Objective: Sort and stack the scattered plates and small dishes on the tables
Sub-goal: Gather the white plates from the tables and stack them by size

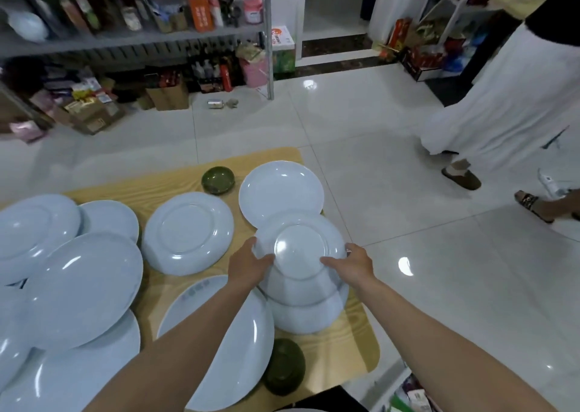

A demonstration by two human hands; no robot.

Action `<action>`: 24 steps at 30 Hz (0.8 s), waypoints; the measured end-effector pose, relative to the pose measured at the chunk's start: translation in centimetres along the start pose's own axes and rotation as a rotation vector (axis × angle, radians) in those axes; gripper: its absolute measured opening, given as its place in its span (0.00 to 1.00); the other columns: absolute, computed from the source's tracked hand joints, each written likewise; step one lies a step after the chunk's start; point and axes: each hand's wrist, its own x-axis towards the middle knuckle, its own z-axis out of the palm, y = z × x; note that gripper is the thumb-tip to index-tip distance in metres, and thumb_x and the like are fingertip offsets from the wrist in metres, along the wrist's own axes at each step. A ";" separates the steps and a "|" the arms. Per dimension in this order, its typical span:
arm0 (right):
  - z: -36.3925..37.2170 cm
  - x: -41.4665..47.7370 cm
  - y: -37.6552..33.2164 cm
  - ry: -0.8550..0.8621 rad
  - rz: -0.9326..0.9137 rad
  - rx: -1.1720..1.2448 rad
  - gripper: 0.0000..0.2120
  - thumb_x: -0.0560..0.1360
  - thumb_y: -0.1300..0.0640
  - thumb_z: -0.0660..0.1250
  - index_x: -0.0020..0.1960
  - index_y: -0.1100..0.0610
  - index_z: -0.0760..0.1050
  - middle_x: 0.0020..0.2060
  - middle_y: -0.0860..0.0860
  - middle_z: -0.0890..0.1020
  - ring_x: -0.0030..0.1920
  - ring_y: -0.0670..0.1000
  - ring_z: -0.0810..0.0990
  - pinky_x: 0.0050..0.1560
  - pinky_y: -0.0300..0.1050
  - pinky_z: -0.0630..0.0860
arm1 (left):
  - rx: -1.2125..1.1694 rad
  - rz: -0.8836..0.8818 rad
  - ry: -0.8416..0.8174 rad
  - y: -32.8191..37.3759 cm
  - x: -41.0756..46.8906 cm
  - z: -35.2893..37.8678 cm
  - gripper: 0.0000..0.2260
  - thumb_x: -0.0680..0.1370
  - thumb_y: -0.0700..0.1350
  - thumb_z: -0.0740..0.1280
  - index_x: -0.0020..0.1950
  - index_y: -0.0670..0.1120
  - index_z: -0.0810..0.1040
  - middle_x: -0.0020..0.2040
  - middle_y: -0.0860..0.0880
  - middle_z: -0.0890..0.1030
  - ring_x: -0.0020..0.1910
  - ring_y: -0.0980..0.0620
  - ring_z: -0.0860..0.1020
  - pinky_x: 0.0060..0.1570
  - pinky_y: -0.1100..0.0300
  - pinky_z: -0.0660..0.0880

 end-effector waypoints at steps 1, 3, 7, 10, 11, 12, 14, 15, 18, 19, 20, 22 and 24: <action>0.1 0.2 0.2 0.015 0.003 0.001 0.23 0.67 0.54 0.80 0.57 0.55 0.75 0.53 0.52 0.79 0.51 0.53 0.77 0.55 0.47 0.76 | -0.020 -0.011 0.009 0.0 0.2 0.2 0.32 0.75 0.53 0.72 0.76 0.47 0.65 0.73 0.47 0.71 0.71 0.46 0.69 0.67 0.56 0.64; 0.4 0.6 0.2 0.039 0.018 0.015 0.21 0.64 0.55 0.81 0.50 0.53 0.73 0.47 0.50 0.78 0.48 0.52 0.77 0.50 0.45 0.76 | -0.049 -0.035 0.028 0.1 0.5 0.4 0.32 0.75 0.51 0.73 0.76 0.46 0.65 0.72 0.47 0.72 0.70 0.46 0.70 0.66 0.56 0.64; 0.6 1.0 0.0 0.051 0.039 0.038 0.19 0.62 0.56 0.82 0.48 0.58 0.78 0.46 0.51 0.82 0.46 0.53 0.80 0.43 0.43 0.75 | -0.123 -0.085 0.051 0.3 0.8 0.6 0.31 0.73 0.48 0.74 0.74 0.45 0.68 0.69 0.47 0.74 0.66 0.45 0.72 0.60 0.57 0.68; 0.2 1.1 -0.4 0.056 0.003 0.045 0.20 0.62 0.57 0.82 0.50 0.59 0.79 0.47 0.52 0.83 0.48 0.55 0.81 0.47 0.46 0.79 | -0.192 -0.101 0.069 0.7 0.7 0.3 0.25 0.72 0.46 0.75 0.66 0.44 0.74 0.59 0.48 0.77 0.54 0.48 0.75 0.52 0.58 0.70; 0.0 1.1 -0.6 0.062 -0.014 0.051 0.20 0.62 0.57 0.81 0.51 0.59 0.78 0.47 0.52 0.82 0.48 0.55 0.81 0.48 0.47 0.79 | -0.197 -0.094 0.080 1.0 0.7 0.2 0.21 0.71 0.46 0.76 0.62 0.45 0.76 0.56 0.49 0.78 0.51 0.48 0.75 0.50 0.57 0.72; -0.2 1.0 -0.8 0.072 -0.033 0.059 0.20 0.62 0.58 0.81 0.51 0.59 0.78 0.47 0.52 0.82 0.47 0.55 0.81 0.48 0.47 0.80 | -0.206 -0.084 0.094 1.3 0.6 -0.1 0.18 0.70 0.45 0.76 0.58 0.45 0.77 0.54 0.50 0.79 0.49 0.48 0.76 0.49 0.56 0.74; -0.6 0.8 -1.5 0.090 -0.070 0.086 0.20 0.62 0.58 0.81 0.51 0.58 0.78 0.47 0.52 0.82 0.47 0.55 0.81 0.48 0.48 0.80 | -0.241 -0.061 0.141 2.2 0.4 -0.6 0.14 0.69 0.45 0.76 0.52 0.49 0.78 0.50 0.50 0.81 0.46 0.50 0.78 0.43 0.58 0.74; -0.9 0.7 -1.8 0.099 -0.089 0.103 0.20 0.62 0.58 0.81 0.51 0.57 0.78 0.47 0.51 0.82 0.47 0.54 0.81 0.48 0.48 0.80 | -0.260 -0.049 0.163 2.7 0.2 -0.8 0.14 0.69 0.44 0.76 0.52 0.50 0.78 0.50 0.51 0.80 0.44 0.52 0.78 0.40 0.60 0.73; -1.7 0.3 -2.9 0.144 -0.147 0.172 0.19 0.63 0.58 0.80 0.50 0.56 0.78 0.46 0.50 0.83 0.46 0.54 0.81 0.44 0.44 0.78 | -0.306 -0.026 0.176 4.2 -0.1 -1.7 0.28 0.69 0.45 0.76 0.68 0.48 0.74 0.58 0.50 0.77 0.54 0.48 0.78 0.52 0.56 0.75; -1.9 0.2 -3.2 0.165 -0.165 0.211 0.17 0.63 0.58 0.80 0.49 0.56 0.78 0.45 0.50 0.83 0.47 0.54 0.82 0.42 0.43 0.77 | -0.319 -0.023 0.170 4.7 -0.1 -2.0 0.31 0.69 0.46 0.76 0.71 0.48 0.71 0.61 0.49 0.77 0.57 0.46 0.77 0.56 0.53 0.76; -2.1 0.1 -3.5 0.188 -0.181 0.258 0.16 0.64 0.58 0.79 0.49 0.57 0.78 0.45 0.50 0.83 0.47 0.55 0.82 0.40 0.42 0.76 | -0.340 -0.013 0.163 5.2 -0.2 -2.2 0.33 0.69 0.46 0.76 0.72 0.49 0.70 0.63 0.48 0.77 0.58 0.46 0.77 0.57 0.51 0.76; -2.6 -0.2 -4.2 0.236 -0.220 0.346 0.15 0.66 0.56 0.78 0.51 0.56 0.79 0.46 0.49 0.83 0.48 0.53 0.82 0.41 0.40 0.76 | -0.398 0.014 0.158 6.4 -0.3 -2.6 0.33 0.69 0.46 0.75 0.72 0.52 0.70 0.62 0.48 0.78 0.56 0.47 0.78 0.52 0.53 0.77; -3.0 -0.5 -4.9 0.288 -0.266 0.431 0.12 0.67 0.54 0.78 0.48 0.51 0.79 0.43 0.45 0.83 0.43 0.48 0.82 0.37 0.32 0.74 | -0.471 0.028 0.169 7.7 -0.7 -2.9 0.30 0.70 0.47 0.73 0.71 0.54 0.71 0.58 0.50 0.78 0.51 0.50 0.78 0.44 0.57 0.75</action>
